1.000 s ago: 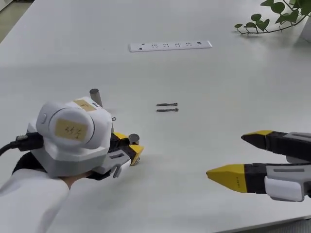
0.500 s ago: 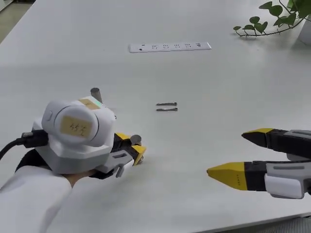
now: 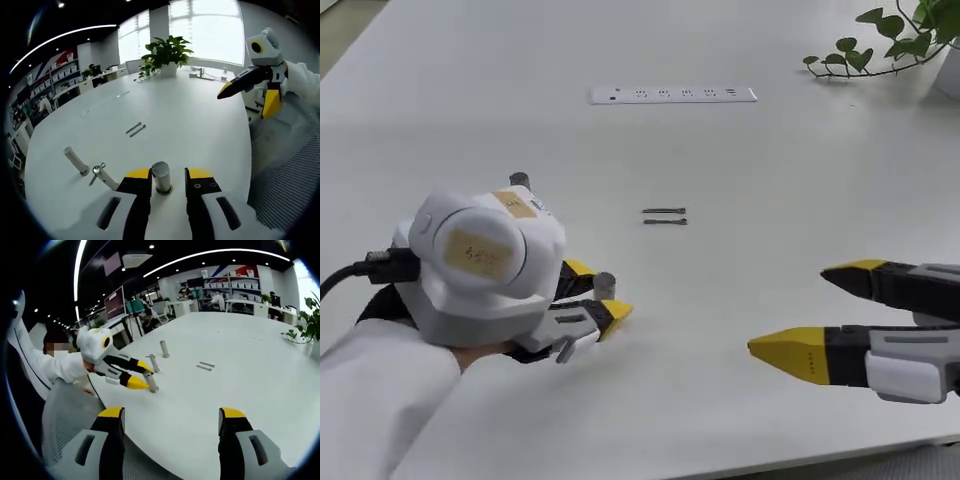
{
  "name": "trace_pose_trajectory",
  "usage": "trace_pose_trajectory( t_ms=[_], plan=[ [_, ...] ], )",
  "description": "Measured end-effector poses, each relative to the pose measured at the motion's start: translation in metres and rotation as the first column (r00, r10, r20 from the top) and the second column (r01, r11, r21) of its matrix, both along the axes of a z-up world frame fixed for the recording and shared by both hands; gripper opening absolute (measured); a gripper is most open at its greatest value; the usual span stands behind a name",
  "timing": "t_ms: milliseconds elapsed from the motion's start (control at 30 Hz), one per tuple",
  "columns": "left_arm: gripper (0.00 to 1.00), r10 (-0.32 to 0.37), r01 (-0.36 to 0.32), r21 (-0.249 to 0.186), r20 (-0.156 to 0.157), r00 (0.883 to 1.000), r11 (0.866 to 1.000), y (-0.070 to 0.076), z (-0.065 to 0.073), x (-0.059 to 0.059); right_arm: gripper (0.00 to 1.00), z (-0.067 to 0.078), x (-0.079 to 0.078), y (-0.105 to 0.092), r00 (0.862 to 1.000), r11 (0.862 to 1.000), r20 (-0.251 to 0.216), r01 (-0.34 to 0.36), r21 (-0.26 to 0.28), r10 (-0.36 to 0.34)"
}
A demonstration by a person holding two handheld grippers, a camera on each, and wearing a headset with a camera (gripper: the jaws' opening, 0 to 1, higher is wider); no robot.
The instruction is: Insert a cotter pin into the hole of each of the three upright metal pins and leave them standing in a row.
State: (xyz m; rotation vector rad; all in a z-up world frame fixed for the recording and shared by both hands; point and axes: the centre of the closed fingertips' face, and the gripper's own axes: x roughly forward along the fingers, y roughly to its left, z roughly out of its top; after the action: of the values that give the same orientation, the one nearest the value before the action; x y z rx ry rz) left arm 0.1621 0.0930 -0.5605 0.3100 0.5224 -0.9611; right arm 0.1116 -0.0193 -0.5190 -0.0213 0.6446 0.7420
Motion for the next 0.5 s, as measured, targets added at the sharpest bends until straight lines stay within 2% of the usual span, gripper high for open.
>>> trace_pose_trajectory(
  t_ms=[100, 167, 200, 233, 333, 467, 500],
  plan=[
    [0.33, -0.056, 0.055, -0.054, -0.022, 0.998, 0.997, -0.002, 0.008, -0.011, 0.74, -0.002, -0.001, 0.004, 1.000, 1.000, -0.006, -0.012, -0.004, 0.011],
    [0.36, -0.058, 0.055, -0.072, -0.036, 0.998, 0.996, 0.002, 0.013, -0.014, 0.74, -0.002, -0.001, 0.007, 1.000, 1.000, -0.009, -0.019, -0.004, 0.019],
    [0.38, -0.062, 0.059, -0.074, -0.033, 0.998, 0.996, 0.002, 0.014, -0.015, 0.74, -0.003, -0.001, 0.007, 1.000, 1.000, -0.010, -0.020, -0.004, 0.020],
    [0.39, -0.089, 0.088, -0.094, -0.014, 0.996, 0.992, 0.002, 0.020, -0.019, 0.74, -0.003, -0.002, 0.009, 1.000, 1.000, -0.014, -0.027, -0.007, 0.026],
    [0.45, -0.100, 0.096, -0.128, -0.028, 0.995, 0.987, 0.005, 0.027, -0.025, 0.74, -0.004, -0.002, 0.011, 0.999, 0.999, -0.017, -0.036, -0.012, 0.036],
    [0.58, -0.102, 0.099, -0.107, -0.023, 0.994, 0.989, 0.010, 0.027, -0.029, 0.74, -0.003, -0.001, 0.013, 0.999, 0.999, -0.016, -0.045, -0.013, 0.044],
    [0.60, -0.103, 0.099, -0.117, -0.026, 0.994, 0.988, 0.012, 0.028, -0.030, 0.74, -0.003, -0.001, 0.014, 0.999, 0.999, -0.017, -0.047, -0.014, 0.047]
  ],
)
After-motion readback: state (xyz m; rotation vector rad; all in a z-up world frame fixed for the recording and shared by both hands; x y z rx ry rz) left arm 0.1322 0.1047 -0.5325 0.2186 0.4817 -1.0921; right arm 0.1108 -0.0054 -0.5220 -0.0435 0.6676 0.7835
